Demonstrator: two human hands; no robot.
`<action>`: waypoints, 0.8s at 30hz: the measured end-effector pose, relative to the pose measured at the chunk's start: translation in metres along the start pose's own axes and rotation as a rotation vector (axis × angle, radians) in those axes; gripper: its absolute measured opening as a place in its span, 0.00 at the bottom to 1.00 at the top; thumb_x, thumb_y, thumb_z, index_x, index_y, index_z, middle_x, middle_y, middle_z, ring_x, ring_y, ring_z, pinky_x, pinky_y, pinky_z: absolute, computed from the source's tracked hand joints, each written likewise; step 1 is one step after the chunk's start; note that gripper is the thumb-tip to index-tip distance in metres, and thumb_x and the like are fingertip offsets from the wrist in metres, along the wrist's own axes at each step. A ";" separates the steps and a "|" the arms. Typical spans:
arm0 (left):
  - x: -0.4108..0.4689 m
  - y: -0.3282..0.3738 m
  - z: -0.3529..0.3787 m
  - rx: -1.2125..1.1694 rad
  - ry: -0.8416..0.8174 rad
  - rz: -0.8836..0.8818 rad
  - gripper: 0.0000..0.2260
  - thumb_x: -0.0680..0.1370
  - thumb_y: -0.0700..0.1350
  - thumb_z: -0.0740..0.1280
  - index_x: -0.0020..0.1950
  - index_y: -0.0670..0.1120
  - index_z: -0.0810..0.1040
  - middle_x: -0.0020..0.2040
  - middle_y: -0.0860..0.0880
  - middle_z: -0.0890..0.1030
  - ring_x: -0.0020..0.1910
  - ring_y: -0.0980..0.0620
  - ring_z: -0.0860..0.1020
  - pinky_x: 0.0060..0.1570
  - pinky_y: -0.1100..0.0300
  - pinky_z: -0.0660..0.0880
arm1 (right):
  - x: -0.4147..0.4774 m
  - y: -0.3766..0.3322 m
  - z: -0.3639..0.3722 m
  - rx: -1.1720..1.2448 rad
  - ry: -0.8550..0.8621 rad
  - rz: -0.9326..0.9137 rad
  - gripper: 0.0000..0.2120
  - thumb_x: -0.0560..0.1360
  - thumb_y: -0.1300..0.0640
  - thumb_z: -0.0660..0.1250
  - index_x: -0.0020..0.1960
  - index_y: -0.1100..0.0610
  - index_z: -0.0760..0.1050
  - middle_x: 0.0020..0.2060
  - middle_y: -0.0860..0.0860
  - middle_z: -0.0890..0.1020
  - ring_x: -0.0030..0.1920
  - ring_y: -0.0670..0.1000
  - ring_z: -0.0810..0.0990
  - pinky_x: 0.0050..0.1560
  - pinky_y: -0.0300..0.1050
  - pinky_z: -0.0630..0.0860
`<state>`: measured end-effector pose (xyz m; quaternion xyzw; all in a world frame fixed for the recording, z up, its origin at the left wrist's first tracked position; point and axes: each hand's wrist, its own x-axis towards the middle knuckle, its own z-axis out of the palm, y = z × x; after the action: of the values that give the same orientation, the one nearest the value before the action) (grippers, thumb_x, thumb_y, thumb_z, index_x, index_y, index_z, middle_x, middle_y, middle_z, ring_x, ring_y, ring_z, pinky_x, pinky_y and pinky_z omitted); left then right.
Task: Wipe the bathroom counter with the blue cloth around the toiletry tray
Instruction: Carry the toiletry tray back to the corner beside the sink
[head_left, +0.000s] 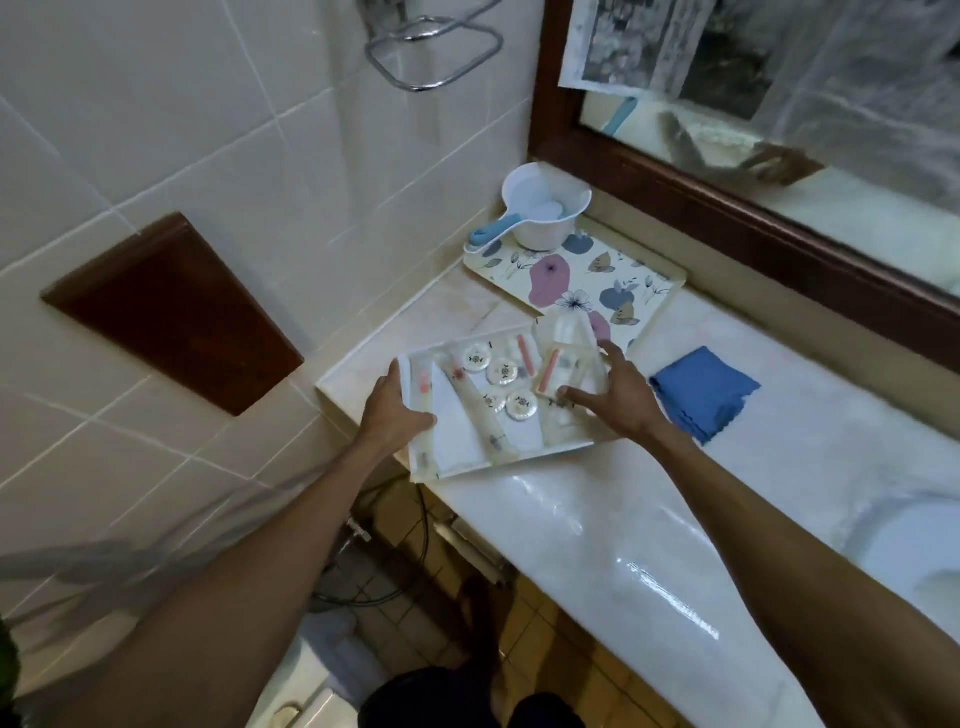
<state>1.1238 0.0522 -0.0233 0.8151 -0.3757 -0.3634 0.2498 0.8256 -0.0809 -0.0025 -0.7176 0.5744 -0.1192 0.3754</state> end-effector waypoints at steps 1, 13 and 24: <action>-0.008 0.009 0.008 -0.005 -0.010 0.028 0.48 0.70 0.43 0.78 0.82 0.48 0.51 0.68 0.43 0.70 0.68 0.43 0.71 0.57 0.57 0.70 | -0.013 0.009 -0.010 0.002 0.022 0.010 0.50 0.63 0.35 0.76 0.76 0.50 0.58 0.67 0.56 0.75 0.64 0.59 0.76 0.59 0.54 0.76; -0.159 0.093 0.141 -0.072 -0.153 0.340 0.44 0.69 0.39 0.79 0.80 0.47 0.59 0.60 0.47 0.74 0.57 0.46 0.74 0.48 0.61 0.71 | -0.249 0.141 -0.120 0.073 0.333 0.136 0.45 0.67 0.40 0.77 0.76 0.48 0.56 0.64 0.54 0.76 0.61 0.57 0.76 0.53 0.49 0.72; -0.312 0.180 0.278 -0.011 -0.410 0.601 0.40 0.69 0.39 0.78 0.77 0.49 0.63 0.58 0.50 0.74 0.55 0.49 0.73 0.40 0.67 0.69 | -0.464 0.265 -0.195 0.166 0.605 0.377 0.43 0.65 0.38 0.77 0.70 0.48 0.58 0.59 0.55 0.78 0.55 0.58 0.78 0.53 0.54 0.76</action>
<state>0.6883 0.1560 0.0556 0.5772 -0.6387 -0.4316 0.2694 0.3688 0.2488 0.0741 -0.4987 0.7699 -0.3009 0.2607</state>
